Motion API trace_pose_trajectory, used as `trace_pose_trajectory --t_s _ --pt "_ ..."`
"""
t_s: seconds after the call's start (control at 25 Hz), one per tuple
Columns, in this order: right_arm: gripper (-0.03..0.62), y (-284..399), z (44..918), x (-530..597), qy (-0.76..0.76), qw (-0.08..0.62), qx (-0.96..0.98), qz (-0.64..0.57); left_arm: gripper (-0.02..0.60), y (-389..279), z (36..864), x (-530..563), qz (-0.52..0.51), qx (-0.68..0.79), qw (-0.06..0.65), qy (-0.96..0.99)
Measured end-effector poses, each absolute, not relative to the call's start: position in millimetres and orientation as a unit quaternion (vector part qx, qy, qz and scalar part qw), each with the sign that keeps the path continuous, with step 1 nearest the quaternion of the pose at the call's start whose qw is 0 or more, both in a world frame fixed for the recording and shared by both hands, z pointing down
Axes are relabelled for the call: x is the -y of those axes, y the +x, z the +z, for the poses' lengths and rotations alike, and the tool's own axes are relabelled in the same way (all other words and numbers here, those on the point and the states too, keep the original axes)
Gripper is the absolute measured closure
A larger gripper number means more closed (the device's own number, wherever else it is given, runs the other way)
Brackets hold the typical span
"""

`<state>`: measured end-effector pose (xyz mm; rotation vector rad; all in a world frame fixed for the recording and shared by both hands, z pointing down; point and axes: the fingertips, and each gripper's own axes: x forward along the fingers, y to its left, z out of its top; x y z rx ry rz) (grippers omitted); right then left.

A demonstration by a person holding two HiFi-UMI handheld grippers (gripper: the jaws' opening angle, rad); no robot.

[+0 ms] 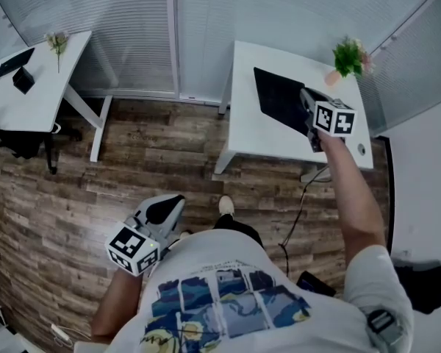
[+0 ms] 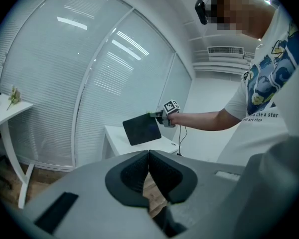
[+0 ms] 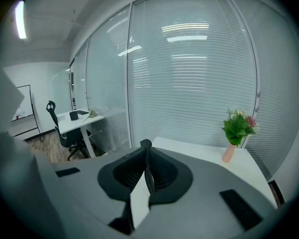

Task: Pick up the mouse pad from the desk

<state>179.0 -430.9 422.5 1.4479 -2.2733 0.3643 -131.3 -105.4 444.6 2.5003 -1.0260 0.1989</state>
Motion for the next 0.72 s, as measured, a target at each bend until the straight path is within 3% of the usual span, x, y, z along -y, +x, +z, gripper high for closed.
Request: trace_pose_trajectory --t_s 0.72 --pt "0.569 90.4 308.9 318.3 0.488 0.170 0.849 0.110 0.578 -161.7 447.5 40.9 0.052 0.348 0.209 0.913"
